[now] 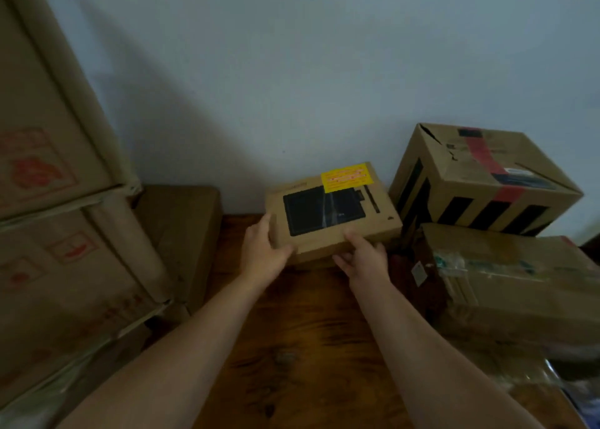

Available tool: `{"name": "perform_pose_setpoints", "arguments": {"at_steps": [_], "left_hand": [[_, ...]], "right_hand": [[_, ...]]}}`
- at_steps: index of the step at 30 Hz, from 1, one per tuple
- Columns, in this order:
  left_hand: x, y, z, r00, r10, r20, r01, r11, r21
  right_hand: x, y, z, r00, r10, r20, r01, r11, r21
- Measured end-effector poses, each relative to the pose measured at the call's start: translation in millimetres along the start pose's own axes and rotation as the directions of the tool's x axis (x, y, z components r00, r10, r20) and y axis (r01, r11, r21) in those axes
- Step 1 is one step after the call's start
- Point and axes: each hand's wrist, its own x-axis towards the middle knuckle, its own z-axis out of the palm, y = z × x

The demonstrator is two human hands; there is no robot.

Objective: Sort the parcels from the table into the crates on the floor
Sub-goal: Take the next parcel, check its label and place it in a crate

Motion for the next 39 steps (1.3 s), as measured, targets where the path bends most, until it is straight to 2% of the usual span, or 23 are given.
{"name": "perform_pose_setpoints", "arguments": {"at_steps": [1,3,4,6,9,12,15,18,20,22,23,24,26,28,31,36,39], "left_hand": [[-7.7,2.0,-7.7,0.991,0.127,0.031,-0.13,0.971,0.202],[-21.9,7.3,-17.3,0.938,0.318,0.141,-0.342,0.769,0.541],[-28.9,10.9,-18.4,0.914,0.364,0.178,-0.39,0.67,0.632],[-41.8,19.8,-18.6,0.906,0.389,0.164,-0.381,0.587,0.714],[-54.1,32.0,-23.2,0.913,0.399,0.083,-0.312,0.555,0.771],[-63.0,37.7,-31.7,0.878,0.472,0.074,-0.355,0.541,0.762],[-71.8,40.0,-39.7,0.839,0.543,0.033,-0.415,0.6,0.684],[-73.5,36.5,-50.7,0.842,0.526,-0.117,-0.396,0.751,0.529],[-73.4,35.5,-61.3,0.875,0.424,-0.233,-0.354,0.89,0.289],[-73.2,37.2,-74.6,0.947,0.185,-0.263,-0.217,0.971,-0.099],[-73.3,38.5,-81.0,0.975,0.044,-0.218,-0.114,0.941,-0.319],[-73.2,39.0,-86.8,0.985,-0.078,-0.151,-0.009,0.865,-0.502],[-72.5,36.9,-98.4,0.976,-0.211,-0.055,0.118,0.726,-0.677],[-71.9,32.6,-107.7,0.973,-0.229,-0.005,0.151,0.659,-0.737],[-70.3,27.4,-112.7,0.972,-0.234,0.026,0.167,0.607,-0.777],[-63.2,20.2,-102.2,0.976,-0.216,-0.028,0.131,0.687,-0.715],[-58.9,19.6,-97.0,0.981,-0.194,0.027,0.157,0.7,-0.697]], "right_hand": [[-7.8,-1.4,2.3,0.999,-0.042,0.023,0.043,0.998,-0.049],[-25.6,-3.1,7.5,0.989,-0.119,0.088,0.129,0.983,-0.128],[-35.0,-3.3,10.4,0.982,-0.149,0.116,0.166,0.974,-0.152],[-53.9,-2.5,15.8,0.968,-0.206,0.14,0.229,0.957,-0.178],[-75.9,-4.4,22.9,0.958,-0.248,0.144,0.27,0.947,-0.171],[-87.0,-10.5,27.7,0.944,-0.256,0.209,0.289,0.946,-0.147],[-91.5,-12.8,30.6,0.918,-0.189,0.348,0.248,0.96,-0.134],[-86.2,-9.2,32.9,0.923,-0.112,0.367,0.157,0.983,-0.095],[-81.3,-5.5,36.2,0.955,-0.091,0.283,0.135,0.981,-0.14],[-77.3,-2.0,37.9,0.969,-0.099,0.227,0.155,0.958,-0.241],[-75.0,-0.4,38.2,0.968,-0.096,0.23,0.161,0.944,-0.287],[-72.4,0.5,37.7,0.964,-0.072,0.255,0.155,0.934,-0.322],[-70.7,-0.8,37.5,0.94,0.023,0.341,0.107,0.929,-0.356],[-70.6,-3.6,35.6,0.897,0.092,0.432,0.083,0.926,-0.368],[-66.4,-5.4,28.5,0.838,0.072,0.54,0.131,0.936,-0.328],[-74.9,-5.3,16.7,0.802,-0.062,0.595,0.234,0.948,-0.217],[-79.6,-7.1,4.6,0.804,-0.104,0.585,0.272,0.94,-0.207]]}}
